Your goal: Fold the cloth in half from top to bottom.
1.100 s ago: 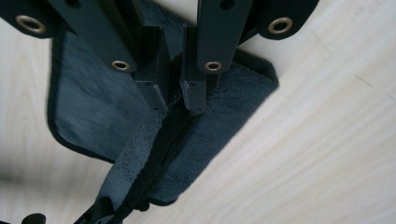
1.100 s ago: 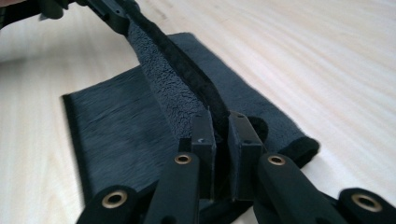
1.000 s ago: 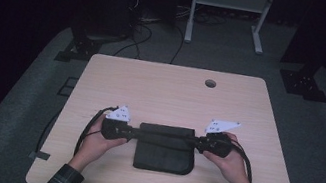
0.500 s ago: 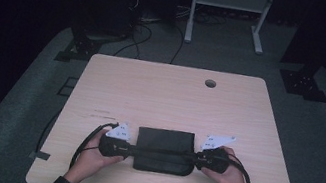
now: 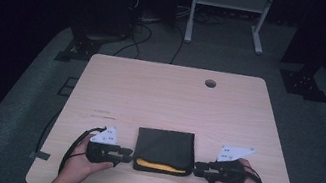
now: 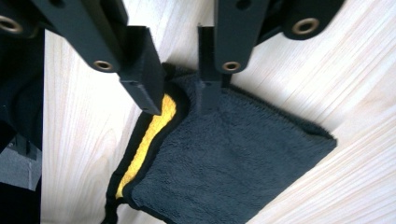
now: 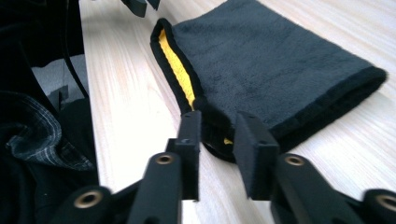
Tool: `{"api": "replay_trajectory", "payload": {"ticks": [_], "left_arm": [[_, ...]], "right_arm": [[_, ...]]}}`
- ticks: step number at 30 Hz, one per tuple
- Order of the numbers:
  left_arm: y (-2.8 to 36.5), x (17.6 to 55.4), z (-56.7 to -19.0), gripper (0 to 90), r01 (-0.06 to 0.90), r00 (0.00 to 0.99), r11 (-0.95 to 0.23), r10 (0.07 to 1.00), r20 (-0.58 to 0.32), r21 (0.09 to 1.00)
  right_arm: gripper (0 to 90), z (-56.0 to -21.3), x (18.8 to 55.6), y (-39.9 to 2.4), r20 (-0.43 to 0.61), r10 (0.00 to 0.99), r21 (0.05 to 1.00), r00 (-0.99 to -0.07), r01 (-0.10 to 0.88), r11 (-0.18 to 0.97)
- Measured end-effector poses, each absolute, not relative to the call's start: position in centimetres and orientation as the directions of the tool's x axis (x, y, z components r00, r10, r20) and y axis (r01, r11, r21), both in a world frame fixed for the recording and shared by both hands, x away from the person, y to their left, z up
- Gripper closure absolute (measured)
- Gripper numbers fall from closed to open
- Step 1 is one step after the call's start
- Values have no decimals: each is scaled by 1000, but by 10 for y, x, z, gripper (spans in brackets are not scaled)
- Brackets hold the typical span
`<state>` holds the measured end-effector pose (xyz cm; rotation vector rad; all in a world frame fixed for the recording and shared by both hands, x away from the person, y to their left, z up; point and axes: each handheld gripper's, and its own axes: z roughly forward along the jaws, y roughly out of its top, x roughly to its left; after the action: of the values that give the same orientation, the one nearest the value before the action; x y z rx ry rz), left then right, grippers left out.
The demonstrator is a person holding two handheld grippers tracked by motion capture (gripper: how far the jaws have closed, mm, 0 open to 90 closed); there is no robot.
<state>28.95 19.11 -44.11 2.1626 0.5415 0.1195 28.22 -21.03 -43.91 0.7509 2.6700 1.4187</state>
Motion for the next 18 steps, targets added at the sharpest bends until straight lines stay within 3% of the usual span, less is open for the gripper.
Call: {"api": "replay_trajectory", "payload": {"ticks": [4, 12, 18], "left_arm": [[189, 297, -439, 788, 351, 887, -494, 446, -114, 796], [159, 321, -446, 788, 352, 893, -505, 433, -122, 788], [145, 304, -465, 751, 326, 924, -591, 366, -115, 738]], "right_arm": [[827, -432, 283, -214, 196, 434, 808, -879, 395, 436], [858, -446, 309, -186, 168, 433, 785, -886, 386, 485], [856, -464, 306, -158, 167, 352, 737, -921, 354, 576]]}}
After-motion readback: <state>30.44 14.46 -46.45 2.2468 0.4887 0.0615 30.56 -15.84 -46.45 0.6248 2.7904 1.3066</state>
